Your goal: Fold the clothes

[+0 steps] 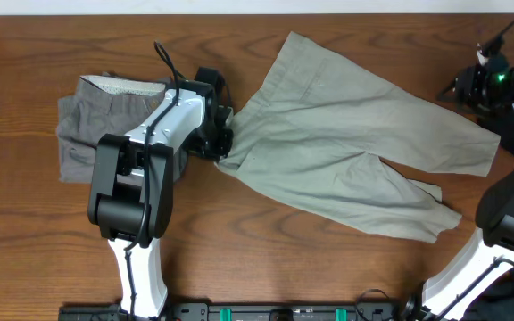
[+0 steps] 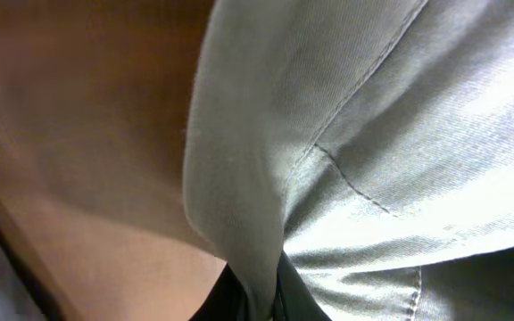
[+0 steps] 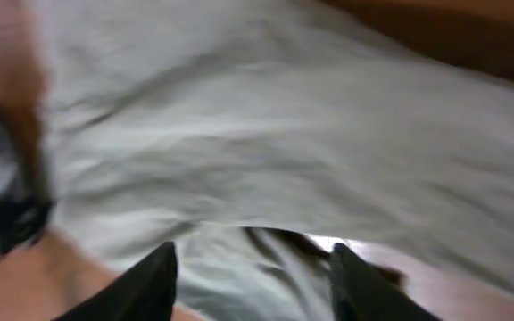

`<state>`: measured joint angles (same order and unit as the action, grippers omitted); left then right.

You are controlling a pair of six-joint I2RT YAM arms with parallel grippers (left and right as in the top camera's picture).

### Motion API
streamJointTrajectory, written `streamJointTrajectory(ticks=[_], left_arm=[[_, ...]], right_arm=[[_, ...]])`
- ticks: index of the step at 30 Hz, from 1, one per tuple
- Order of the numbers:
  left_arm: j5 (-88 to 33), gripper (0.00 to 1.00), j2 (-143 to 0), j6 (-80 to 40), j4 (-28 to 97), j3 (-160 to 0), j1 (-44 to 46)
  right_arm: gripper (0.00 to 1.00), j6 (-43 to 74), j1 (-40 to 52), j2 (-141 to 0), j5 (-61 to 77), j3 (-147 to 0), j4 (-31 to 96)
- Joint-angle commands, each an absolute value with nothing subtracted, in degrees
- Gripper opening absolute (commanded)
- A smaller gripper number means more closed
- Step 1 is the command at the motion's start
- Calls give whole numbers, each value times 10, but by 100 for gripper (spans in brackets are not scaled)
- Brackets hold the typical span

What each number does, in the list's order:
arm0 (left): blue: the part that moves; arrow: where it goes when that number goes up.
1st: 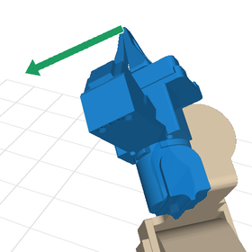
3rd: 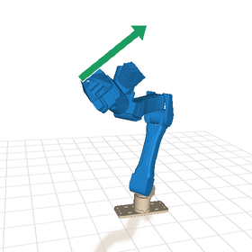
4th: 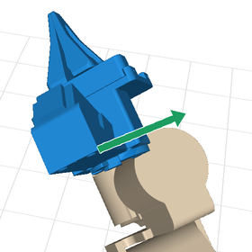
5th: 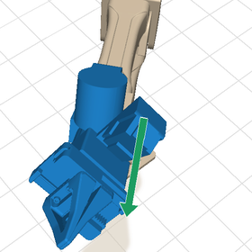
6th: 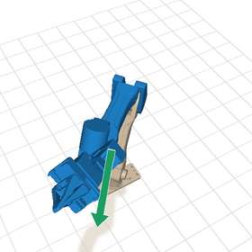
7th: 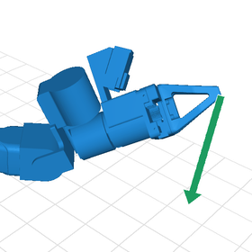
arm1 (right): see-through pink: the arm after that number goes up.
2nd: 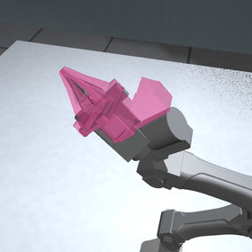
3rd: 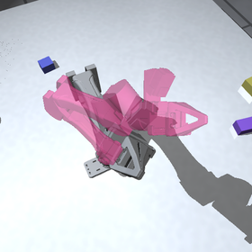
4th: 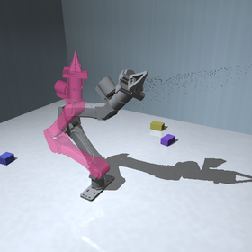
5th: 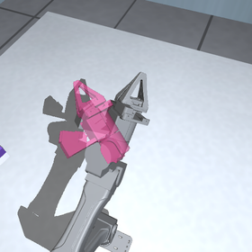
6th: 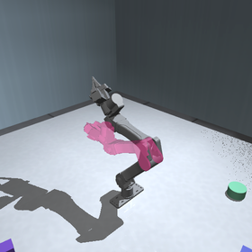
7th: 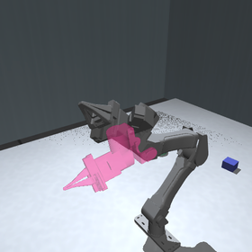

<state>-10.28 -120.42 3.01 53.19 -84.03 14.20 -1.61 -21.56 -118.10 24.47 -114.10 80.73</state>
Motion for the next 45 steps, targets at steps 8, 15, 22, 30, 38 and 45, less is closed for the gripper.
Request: streamJointTrajectory(ticks=[8, 15, 22, 30, 38, 45], left_arm=[[-37, 6, -1112, -14, 623, -848, 134], [6, 6, -1055, -53, 680, -848, 130], [7, 6, -1037, -53, 712, -848, 128], [6, 6, -1037, -79, 704, -848, 128], [5, 6, -1037, -93, 698, -848, 128], [5, 6, -1037, -93, 693, -848, 128]], right_arm=[[32, 105, -210, -1178, 81, -1003, 708], [1, 209, -210, -1178, 58, -849, 534], [1, 278, -203, -1178, 110, -725, 305], [1, 396, -157, -1206, 225, -684, 20], [1, 420, -101, -1247, 282, -749, -65], [13, 243, -117, -1194, 376, -833, 67]])
